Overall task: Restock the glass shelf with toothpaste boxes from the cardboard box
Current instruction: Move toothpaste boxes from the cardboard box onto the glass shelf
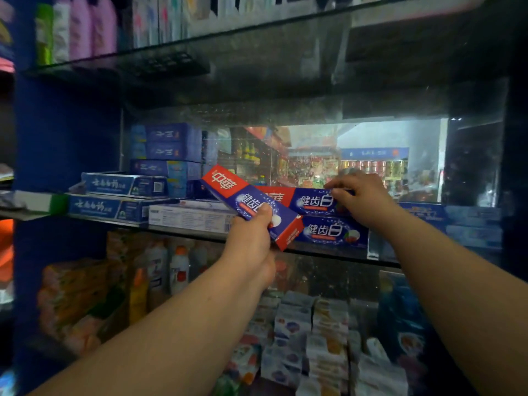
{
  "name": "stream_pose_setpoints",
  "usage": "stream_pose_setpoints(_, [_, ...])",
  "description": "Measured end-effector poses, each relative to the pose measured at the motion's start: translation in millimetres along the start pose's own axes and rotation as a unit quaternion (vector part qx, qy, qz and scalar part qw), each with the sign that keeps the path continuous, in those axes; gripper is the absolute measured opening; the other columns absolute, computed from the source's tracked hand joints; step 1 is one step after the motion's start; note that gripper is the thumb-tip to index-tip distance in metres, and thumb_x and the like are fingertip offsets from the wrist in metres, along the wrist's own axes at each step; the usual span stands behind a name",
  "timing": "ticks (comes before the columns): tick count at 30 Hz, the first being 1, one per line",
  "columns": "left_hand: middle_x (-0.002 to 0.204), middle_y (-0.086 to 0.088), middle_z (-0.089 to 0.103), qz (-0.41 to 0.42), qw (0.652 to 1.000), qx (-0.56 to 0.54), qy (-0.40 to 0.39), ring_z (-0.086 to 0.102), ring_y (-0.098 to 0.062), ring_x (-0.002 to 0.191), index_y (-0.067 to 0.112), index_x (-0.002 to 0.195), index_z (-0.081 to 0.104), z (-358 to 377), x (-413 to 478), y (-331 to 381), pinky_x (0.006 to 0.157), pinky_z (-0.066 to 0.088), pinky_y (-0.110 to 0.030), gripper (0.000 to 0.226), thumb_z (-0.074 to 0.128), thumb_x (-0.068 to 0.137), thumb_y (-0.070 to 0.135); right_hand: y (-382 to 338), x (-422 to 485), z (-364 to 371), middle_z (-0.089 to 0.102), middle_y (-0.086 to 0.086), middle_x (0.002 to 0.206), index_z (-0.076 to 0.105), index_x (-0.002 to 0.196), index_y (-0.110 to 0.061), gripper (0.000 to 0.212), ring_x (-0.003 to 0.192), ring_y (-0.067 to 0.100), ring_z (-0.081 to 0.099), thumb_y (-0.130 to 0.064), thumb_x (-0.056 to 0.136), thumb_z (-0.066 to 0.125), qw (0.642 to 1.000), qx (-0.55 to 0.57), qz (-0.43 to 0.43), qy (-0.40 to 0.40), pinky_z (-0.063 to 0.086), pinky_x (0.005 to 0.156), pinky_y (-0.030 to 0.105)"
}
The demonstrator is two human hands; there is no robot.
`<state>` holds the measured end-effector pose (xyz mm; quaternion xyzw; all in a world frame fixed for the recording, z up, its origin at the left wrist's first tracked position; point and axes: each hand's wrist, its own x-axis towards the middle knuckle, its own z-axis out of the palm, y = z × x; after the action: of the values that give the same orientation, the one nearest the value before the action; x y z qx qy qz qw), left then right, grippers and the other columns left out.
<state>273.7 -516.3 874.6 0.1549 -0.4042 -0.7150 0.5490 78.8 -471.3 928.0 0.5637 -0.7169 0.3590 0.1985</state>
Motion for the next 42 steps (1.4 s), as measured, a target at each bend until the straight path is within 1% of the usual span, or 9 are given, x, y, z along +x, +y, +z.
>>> stream_pose_setpoints(8, [0.117, -0.008, 0.064, 0.001, 1.0, 0.025, 0.003, 0.066, -0.02, 0.087, 0.017, 0.135, 0.04, 21.4, 1.5, -33.7, 0.075, 0.055, -0.038, 0.04, 0.053, 0.097, 0.018, -5.5, -9.5, 14.7, 0.059, -0.001, 0.122, 0.068, 0.111, -0.028, 0.044, 0.121, 0.022, 0.042, -0.054, 0.091, 0.039, 0.985, -0.031, -0.071, 0.152, 0.033, 0.102, 0.046])
stream_pose_setpoints(15, [0.134, -0.013, 0.054, 0.018, 0.999, 0.022, 0.035, 0.054, -0.032, 0.121, 0.027, 0.145, 0.027, 28.1, -4.4, -41.3, 0.101, 0.045, -0.051, 0.079, 0.064, 0.075, 0.033, -53.1, -50.4, -0.9, 0.059, -0.013, 0.096, 0.069, 0.11, -0.017, 0.044, 0.085, -0.008, 0.05, -0.049, 0.088, 0.048, 0.979, 0.1, -0.18, -0.007, 0.035, 0.075, 0.005])
stream_pose_setpoints(20, [0.127, -0.014, 0.06, -0.041, 0.998, -0.044, -0.011, 0.066, -0.025, 0.106, 0.018, 0.146, 0.03, 22.2, -11.9, -35.6, 0.09, 0.055, -0.042, 0.055, 0.05, 0.097, 0.035, -46.4, -67.8, -4.6, 0.056, -0.018, 0.121, 0.054, 0.128, -0.037, 0.048, 0.097, -0.003, 0.054, -0.044, 0.083, 0.067, 0.988, 0.059, -0.118, -0.08, 0.041, 0.077, 0.013])
stream_pose_setpoints(23, [0.136, -0.01, 0.055, -0.057, 0.996, 0.016, -0.067, 0.06, -0.023, 0.116, 0.02, 0.148, 0.028, 22.6, -23.3, -37.9, 0.099, 0.048, -0.039, 0.055, 0.049, 0.098, 0.033, -40.6, -75.2, -11.3, 0.06, -0.016, 0.101, 0.057, 0.123, -0.034, 0.037, 0.073, -0.016, 0.053, -0.036, 0.087, 0.065, 0.988, 0.122, -0.073, -0.055, 0.04, 0.06, 0.005])
stream_pose_setpoints(26, [0.147, -0.006, 0.044, -0.066, 0.985, 0.104, -0.121, 0.052, -0.026, 0.125, 0.024, 0.151, 0.018, 18.3, -28.1, -40.5, 0.109, 0.037, -0.045, 0.068, 0.052, 0.094, 0.04, -31.5, -82.2, -14.8, 0.066, 0.001, 0.1, 0.059, 0.117, -0.038, 0.031, 0.075, 0.0, 0.06, -0.037, 0.087, 0.064, 0.986, 0.156, -0.034, -0.041, 0.052, 0.067, 0.025])
stream_pose_setpoints(29, [0.148, -0.003, 0.037, -0.013, 0.951, 0.299, -0.08, 0.044, -0.028, 0.129, 0.028, 0.15, 0.02, 4.0, -30.0, -43.3, 0.108, 0.035, -0.051, 0.085, 0.053, 0.076, 0.056, -18.1, -89.0, -11.2, 0.065, 0.009, 0.107, 0.061, 0.109, -0.047, 0.026, 0.091, 0.027, 0.064, -0.038, 0.085, 0.065, 0.983, 0.176, 0.014, -0.049, 0.056, 0.081, 0.047])
stream_pose_setpoints(35, [0.156, 0.001, -0.003, 0.104, 0.839, 0.533, 0.047, 0.007, -0.026, 0.144, 0.023, 0.153, 0.011, -32.7, -10.5, -36.7, 0.119, 0.015, -0.045, 0.073, 0.048, 0.094, 0.045, -5.4, -86.6, 0.3, 0.048, -0.006, 0.117, 0.064, 0.113, -0.034, 0.027, 0.115, 0.016, 0.047, -0.04, 0.087, 0.063, 0.997, 0.074, 0.012, -0.025, 0.047, 0.091, 0.036])
stream_pose_setpoints(38, [0.159, 0.0, -0.02, 0.101, 0.776, 0.622, 0.022, -0.016, -0.024, 0.147, 0.024, 0.153, 0.0, -40.2, -2.1, -32.0, 0.119, 0.003, -0.051, 0.074, 0.036, 0.095, 0.054, -7.1, -81.2, 6.4, 0.043, -0.007, 0.127, 0.063, 0.115, -0.038, 0.03, 0.126, 0.019, 0.034, -0.046, 0.086, 0.06, 1.0, -0.003, 0.011, -0.007, 0.035, 0.106, 0.05])
stream_pose_setpoints(42, [0.156, -0.003, -0.03, 0.085, 0.759, 0.646, -0.011, -0.025, -0.022, 0.145, 0.021, 0.152, -0.012, -41.9, 1.4, -30.8, 0.118, -0.002, -0.051, 0.081, 0.034, 0.095, 0.057, -10.1, -79.4, 12.4, 0.045, -0.006, 0.138, 0.059, 0.122, -0.039, 0.036, 0.13, 0.02, 0.033, -0.049, 0.087, 0.056, 0.999, -0.045, 0.01, -0.01, 0.03, 0.108, 0.054])
